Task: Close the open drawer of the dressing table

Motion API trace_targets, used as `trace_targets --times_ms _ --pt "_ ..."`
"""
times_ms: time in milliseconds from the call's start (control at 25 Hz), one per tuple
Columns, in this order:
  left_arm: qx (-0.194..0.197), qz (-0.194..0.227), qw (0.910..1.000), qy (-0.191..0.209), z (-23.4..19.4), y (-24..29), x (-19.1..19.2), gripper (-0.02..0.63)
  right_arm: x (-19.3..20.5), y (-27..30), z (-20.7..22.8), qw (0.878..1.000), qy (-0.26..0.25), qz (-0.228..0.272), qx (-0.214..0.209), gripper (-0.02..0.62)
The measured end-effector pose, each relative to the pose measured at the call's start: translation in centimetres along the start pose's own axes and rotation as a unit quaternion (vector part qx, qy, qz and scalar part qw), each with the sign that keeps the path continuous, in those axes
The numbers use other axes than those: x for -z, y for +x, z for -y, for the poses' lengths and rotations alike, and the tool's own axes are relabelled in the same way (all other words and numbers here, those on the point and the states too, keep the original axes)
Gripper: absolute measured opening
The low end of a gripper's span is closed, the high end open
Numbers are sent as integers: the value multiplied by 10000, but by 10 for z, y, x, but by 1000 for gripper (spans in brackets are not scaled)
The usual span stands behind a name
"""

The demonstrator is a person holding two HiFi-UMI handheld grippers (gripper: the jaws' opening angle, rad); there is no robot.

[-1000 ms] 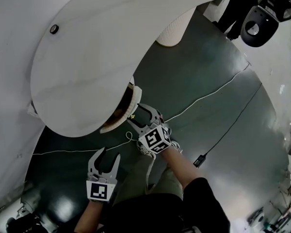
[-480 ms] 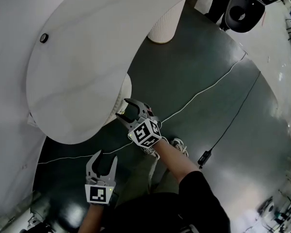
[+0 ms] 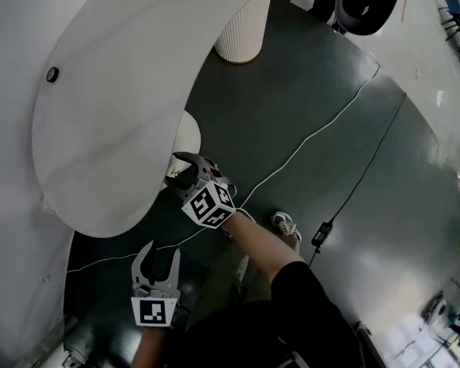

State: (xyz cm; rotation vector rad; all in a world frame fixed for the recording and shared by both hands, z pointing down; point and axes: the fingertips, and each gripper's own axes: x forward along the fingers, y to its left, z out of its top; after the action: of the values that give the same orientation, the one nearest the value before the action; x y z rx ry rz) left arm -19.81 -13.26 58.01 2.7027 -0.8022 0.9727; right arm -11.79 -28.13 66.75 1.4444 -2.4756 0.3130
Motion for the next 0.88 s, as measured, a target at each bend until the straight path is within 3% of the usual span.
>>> trace_targets --times_ms 320,880 --pt "-265 -39 9996 30 -6 -7 7 189 -3 10 2 9998 -12 165 -117 238" --pt "-139 -75 9999 -47 4 5 10 189 -10 30 3 9990 71 400 -207 229"
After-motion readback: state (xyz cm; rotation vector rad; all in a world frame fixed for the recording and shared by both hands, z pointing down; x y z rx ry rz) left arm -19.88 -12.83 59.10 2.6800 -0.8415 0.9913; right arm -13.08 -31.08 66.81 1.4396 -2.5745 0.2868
